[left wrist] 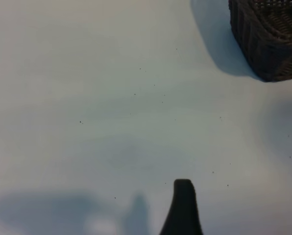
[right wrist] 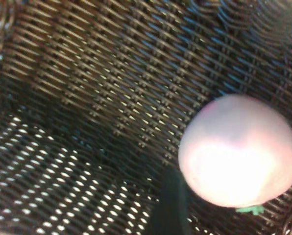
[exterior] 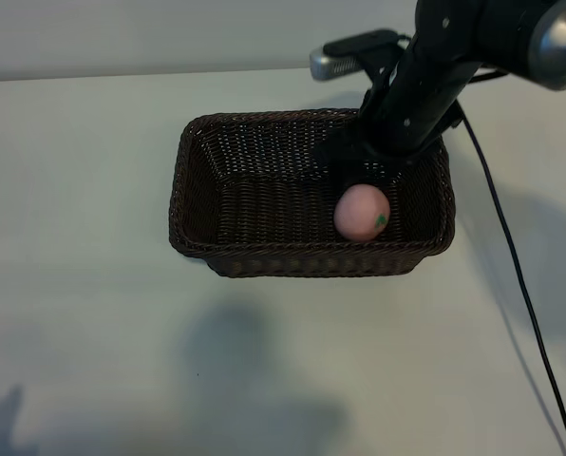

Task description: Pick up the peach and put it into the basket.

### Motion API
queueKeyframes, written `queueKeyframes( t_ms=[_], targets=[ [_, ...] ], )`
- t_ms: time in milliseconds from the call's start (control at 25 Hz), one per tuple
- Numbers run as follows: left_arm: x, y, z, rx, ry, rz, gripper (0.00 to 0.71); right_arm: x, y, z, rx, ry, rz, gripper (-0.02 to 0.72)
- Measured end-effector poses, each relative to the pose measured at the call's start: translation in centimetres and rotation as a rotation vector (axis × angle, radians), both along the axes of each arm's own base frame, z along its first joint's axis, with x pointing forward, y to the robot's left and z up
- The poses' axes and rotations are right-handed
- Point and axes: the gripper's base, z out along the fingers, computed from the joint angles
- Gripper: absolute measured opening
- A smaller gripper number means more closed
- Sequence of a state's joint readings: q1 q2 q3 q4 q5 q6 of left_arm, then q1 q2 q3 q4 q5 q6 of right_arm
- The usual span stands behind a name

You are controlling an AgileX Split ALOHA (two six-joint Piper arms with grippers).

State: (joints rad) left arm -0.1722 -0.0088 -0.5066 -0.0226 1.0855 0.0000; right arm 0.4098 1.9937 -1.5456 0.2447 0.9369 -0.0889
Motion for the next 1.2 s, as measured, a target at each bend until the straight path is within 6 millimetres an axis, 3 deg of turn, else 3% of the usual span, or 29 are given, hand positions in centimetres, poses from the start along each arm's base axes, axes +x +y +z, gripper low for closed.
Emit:
queueKeyframes(
  t_ms=[200,280,480,640,800,920,1000,1200],
  targets=[
    [0.0,0.0,0.0,0.000,0.000,0.000,0.593,0.3,-1.9,4.0,-0.010,-0.090,-0.051,0.641],
    [0.0,0.0,0.0,0.000,0.000,0.000,0.593,1.2,-6.0,5.5,-0.036,-0.117,-0.147,0.600],
    [0.0,0.0,0.0,0.000,0.000,0.000,0.593,2.4,-16.0,6.1,-0.078,-0.102,-0.354,0.581],
    [0.0,0.0,0.0,0.000,0.000,0.000,0.593,1.9,-23.6,6.0,-0.108,-0.081,-0.498,0.579],
    [0.0,0.0,0.0,0.000,0.001,0.000,0.593,0.6,-29.2,6.0,-0.116,-0.058,-0.628,0.578],
    [0.0,0.0,0.0,0.000,0.001,0.000,0.592,-0.7,-31.3,6.3,-0.109,-0.023,-0.677,0.577],
    [0.0,0.0,0.0,0.000,0.001,0.000,0.593,-1.5,-31.5,7.3,-0.094,-0.017,-0.685,0.577],
    [0.0,0.0,0.0,0.000,0.001,0.000,0.593,-4.6,-30.2,13.1,-0.065,-0.139,-0.682,0.560]
  ],
)
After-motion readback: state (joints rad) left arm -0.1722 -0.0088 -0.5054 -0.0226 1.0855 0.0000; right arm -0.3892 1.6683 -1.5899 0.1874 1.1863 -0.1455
